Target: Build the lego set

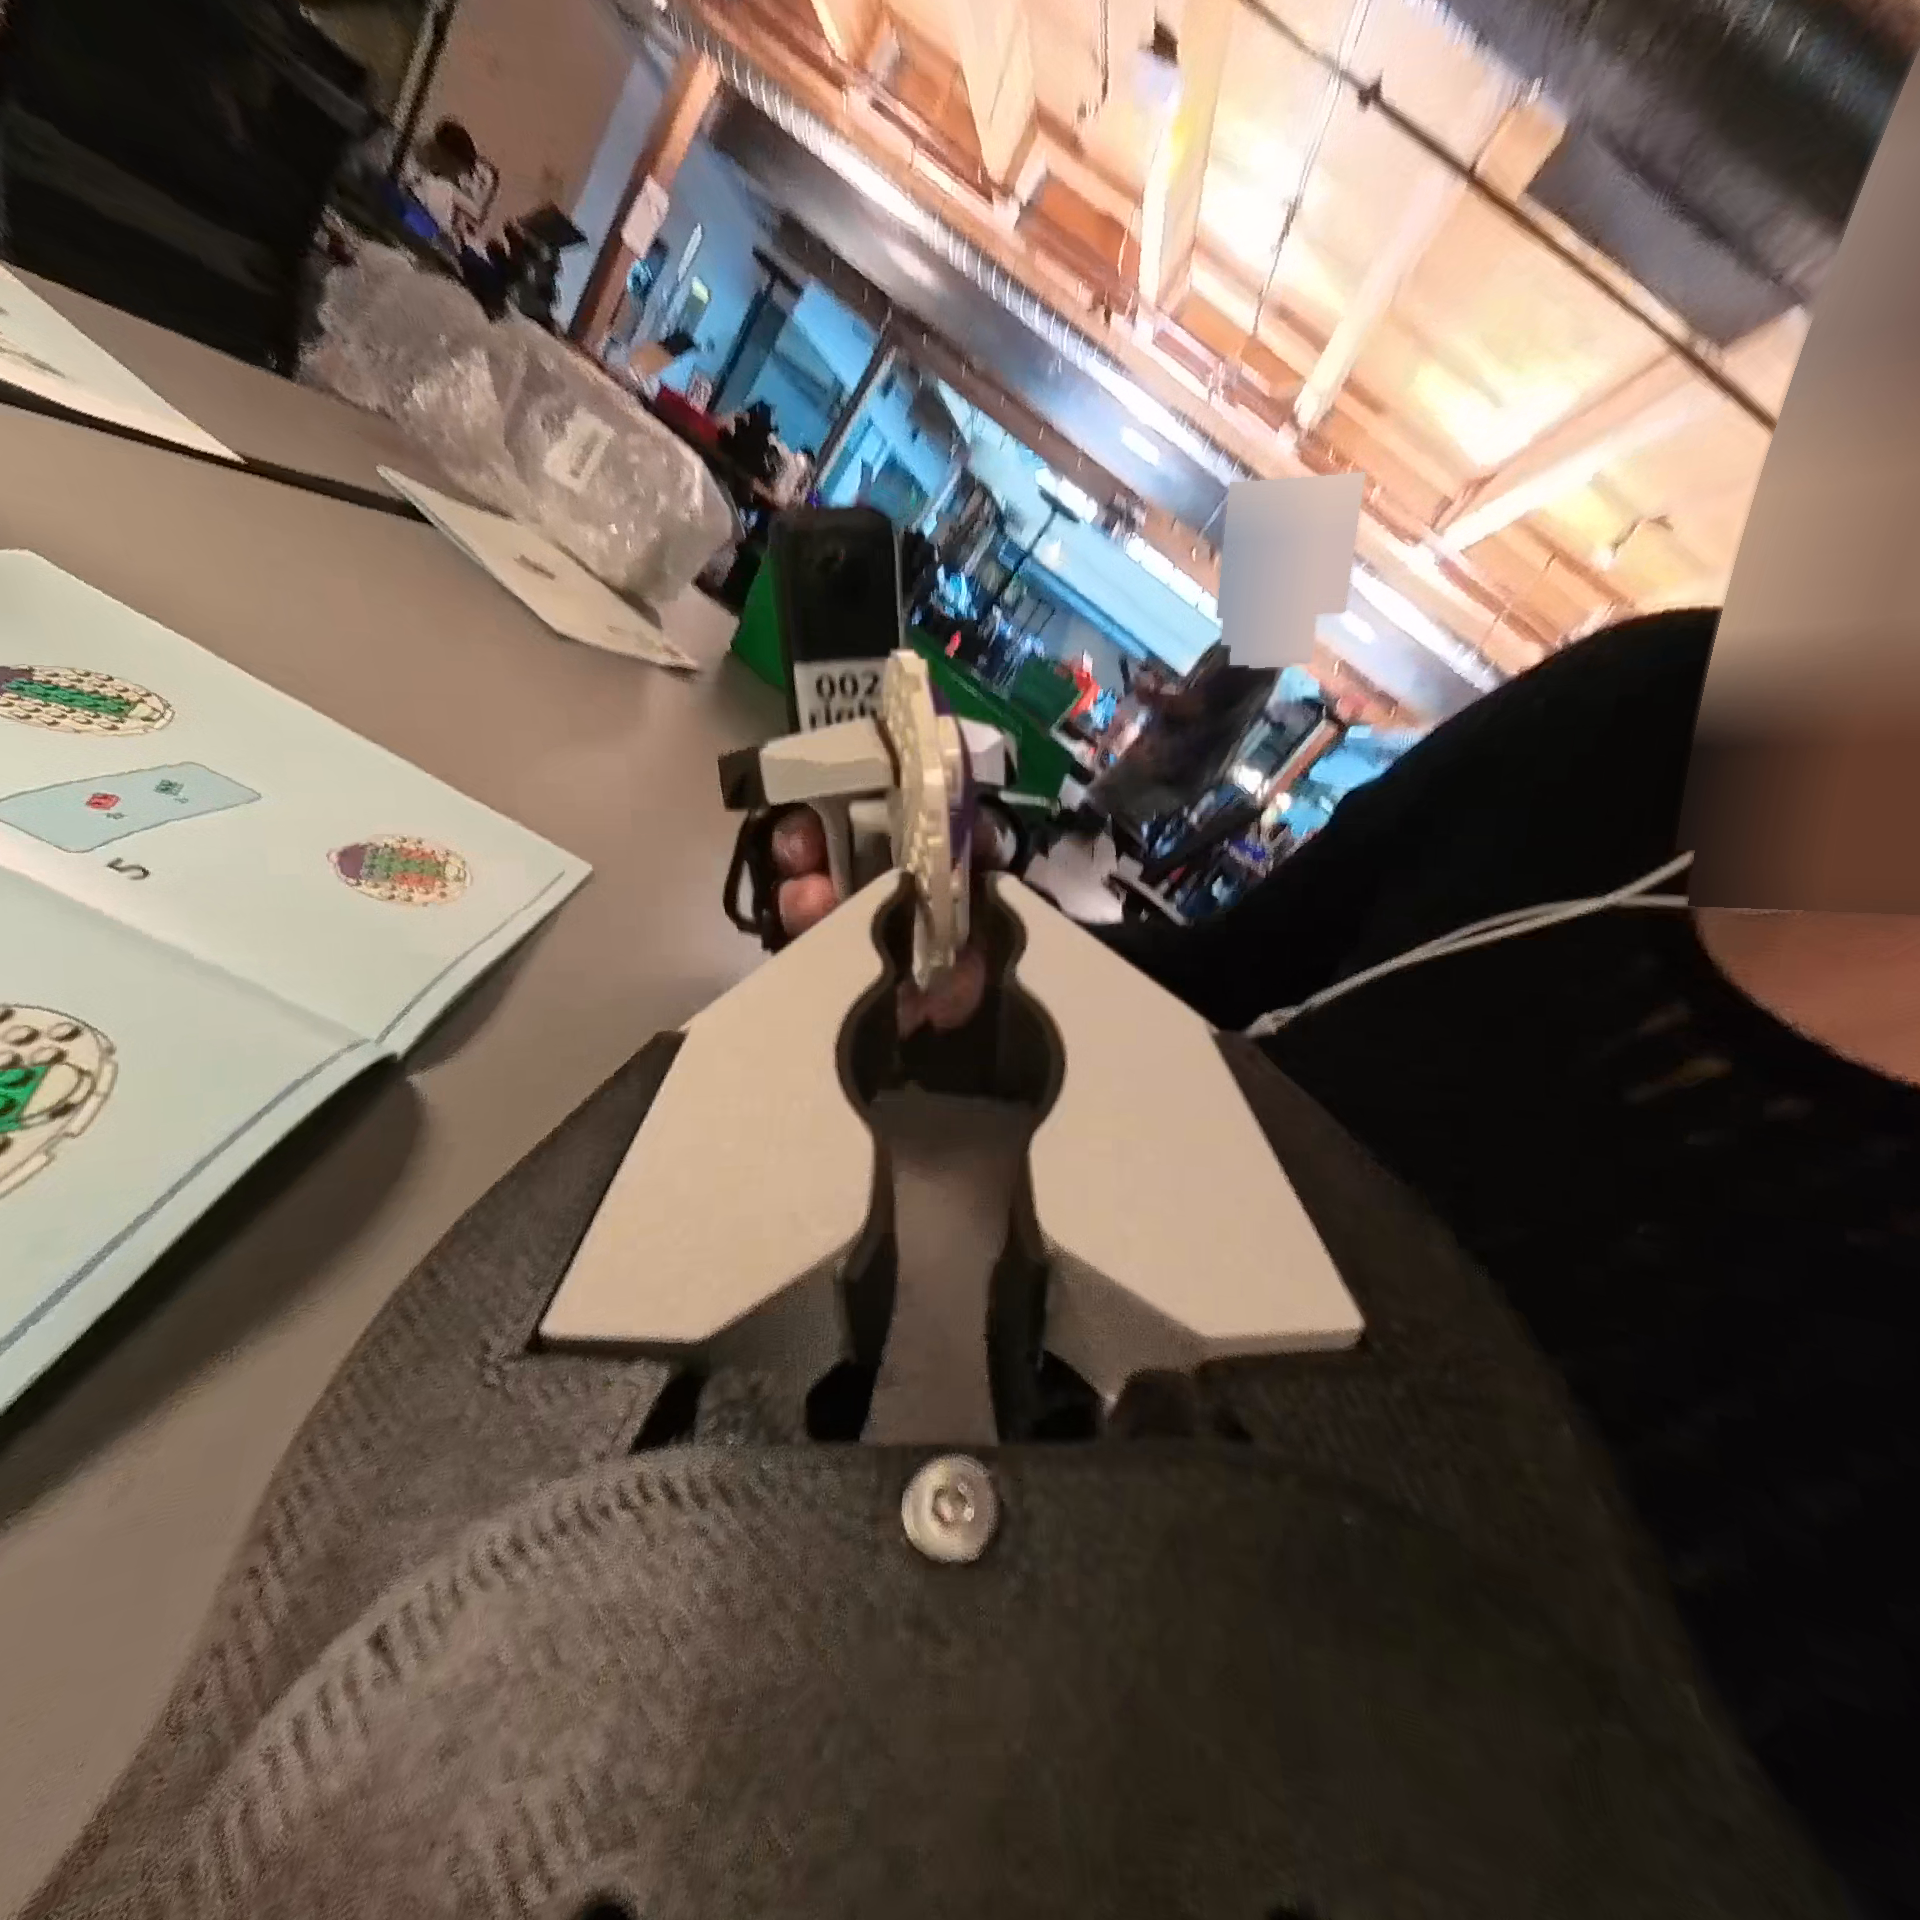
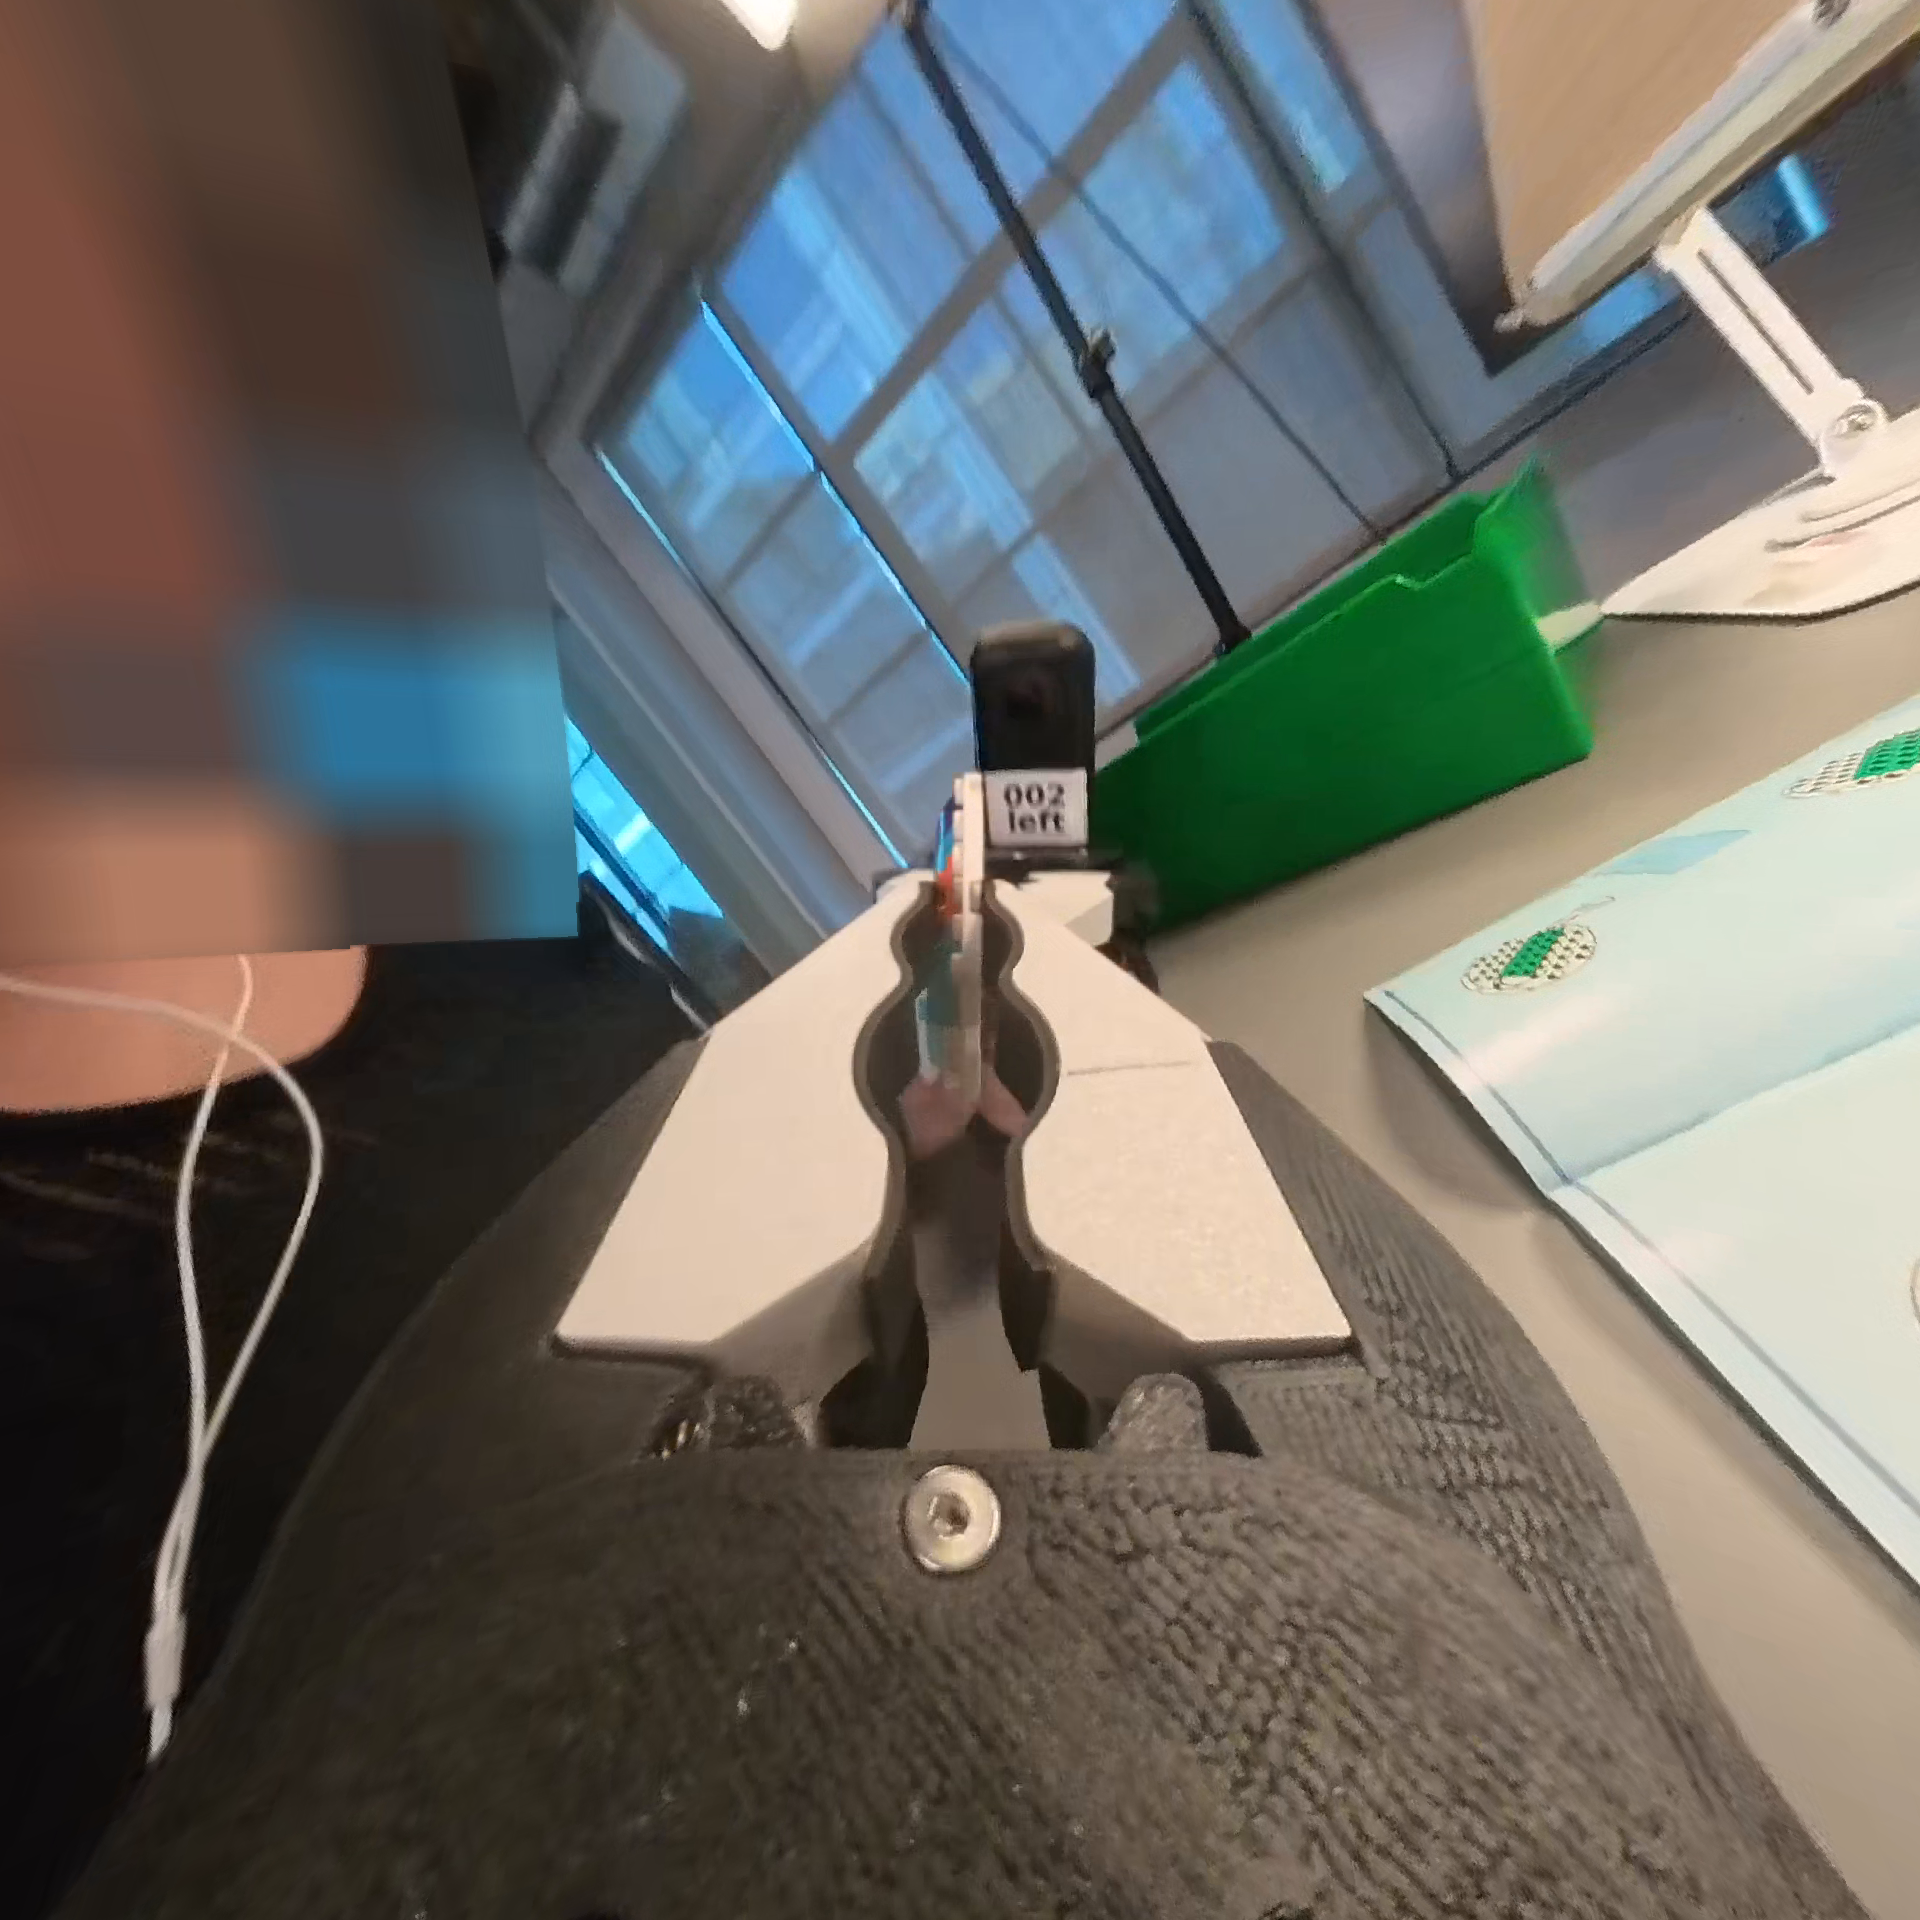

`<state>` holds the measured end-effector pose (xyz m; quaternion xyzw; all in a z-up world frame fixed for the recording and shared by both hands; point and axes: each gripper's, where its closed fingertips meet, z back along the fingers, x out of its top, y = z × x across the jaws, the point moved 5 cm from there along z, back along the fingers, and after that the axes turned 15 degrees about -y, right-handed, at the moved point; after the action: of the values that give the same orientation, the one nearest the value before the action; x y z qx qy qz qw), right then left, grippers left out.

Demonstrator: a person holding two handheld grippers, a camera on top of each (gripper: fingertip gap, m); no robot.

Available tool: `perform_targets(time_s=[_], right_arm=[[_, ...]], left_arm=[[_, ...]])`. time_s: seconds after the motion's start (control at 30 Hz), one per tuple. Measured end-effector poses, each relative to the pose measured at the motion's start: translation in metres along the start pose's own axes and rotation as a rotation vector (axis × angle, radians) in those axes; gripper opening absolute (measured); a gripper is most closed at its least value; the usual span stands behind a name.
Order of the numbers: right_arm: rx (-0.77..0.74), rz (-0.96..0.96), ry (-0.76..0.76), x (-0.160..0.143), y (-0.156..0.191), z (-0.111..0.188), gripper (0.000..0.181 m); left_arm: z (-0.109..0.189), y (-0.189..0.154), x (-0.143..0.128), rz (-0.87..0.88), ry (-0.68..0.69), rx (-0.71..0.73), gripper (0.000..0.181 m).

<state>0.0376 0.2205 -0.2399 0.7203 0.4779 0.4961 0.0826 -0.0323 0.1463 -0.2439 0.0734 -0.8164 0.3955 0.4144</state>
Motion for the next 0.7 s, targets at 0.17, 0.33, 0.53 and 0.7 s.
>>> perform_targets(time_s=[0.17,0.33,0.53,0.7], right_arm=[[-0.021,-0.122,-0.151,0.006,-0.006,-0.004,0.005],[-0.027,-0.161,-0.222,0.009,-0.008,-0.003,0.006],[-0.119,-0.078,-0.237,0.013,-0.015,0.001,0.012],[-0.258,0.281,-0.144,0.013,-0.015,0.004,0.035]], left_arm=[[-0.004,0.001,0.008,-0.060,-0.112,0.052,0.007],[-0.008,0.001,0.008,-0.079,-0.156,0.067,0.010],[-0.012,0.010,0.008,-0.220,-0.125,0.162,0.005],[-0.013,0.010,0.000,-0.549,-0.022,0.307,0.005]])
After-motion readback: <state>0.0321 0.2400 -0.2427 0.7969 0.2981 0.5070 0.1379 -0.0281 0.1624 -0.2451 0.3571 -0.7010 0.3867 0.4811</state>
